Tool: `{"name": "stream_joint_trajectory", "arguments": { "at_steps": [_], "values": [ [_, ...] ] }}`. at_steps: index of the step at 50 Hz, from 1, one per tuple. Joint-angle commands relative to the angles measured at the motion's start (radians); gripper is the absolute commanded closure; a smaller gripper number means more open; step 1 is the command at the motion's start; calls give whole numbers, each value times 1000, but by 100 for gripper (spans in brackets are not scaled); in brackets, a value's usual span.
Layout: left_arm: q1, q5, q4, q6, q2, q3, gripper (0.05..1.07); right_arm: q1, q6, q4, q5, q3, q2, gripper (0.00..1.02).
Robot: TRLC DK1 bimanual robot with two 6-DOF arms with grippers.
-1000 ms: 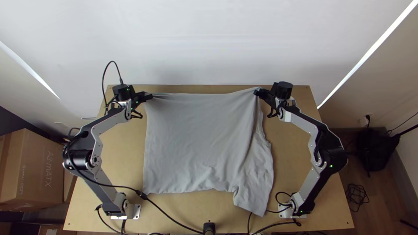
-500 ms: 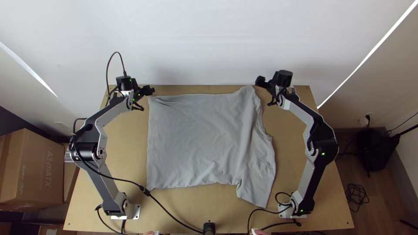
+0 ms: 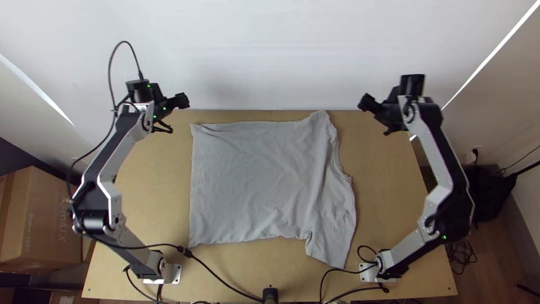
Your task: Fold the t-shirt
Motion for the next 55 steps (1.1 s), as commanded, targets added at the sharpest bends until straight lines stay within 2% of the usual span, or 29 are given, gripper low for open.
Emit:
{"name": "stream_joint_trajectory", "arguments": {
  "at_steps": [1,5,12,15,17,20,22,25,29,37,43,55],
  "values": [
    [5,19,-56,-18,-144,-35,9,-65,-8,-140,-33,-35,-81,5],
    [15,32,-114,-15,-219,-55,9,-113,-35,-226,-54,-104,-141,5],
    [46,75,-164,-4,-366,-131,9,-194,-69,-278,-152,-324,-297,6],
    [51,85,-183,3,-418,-160,9,-223,-129,-293,-212,-413,-349,14],
    [52,88,-205,11,-445,-172,9,-227,-176,-326,-220,-459,-369,18],
    [54,89,-234,22,-478,-190,9,-227,-285,-385,-223,-521,-385,19],
    [54,89,-243,25,-500,-204,9,-228,-308,-393,-223,-561,-386,20],
    [51,91,-249,28,-530,-229,9,-237,-350,-395,-223,-615,-386,28],
    [43,103,-252,28,-561,-258,9,-240,-414,-395,-223,-683,-392,43],
    [34,101,-265,28,-592,-289,9,-225,-517,-395,-220,-804,-406,45],
    [34,101,-275,26,-604,-296,9,-208,-548,-395,-203,-857,-408,45],
    [37,100,-275,26,-624,-324,9,-139,-549,-353,-188,-936,-409,44]
  ]
}}
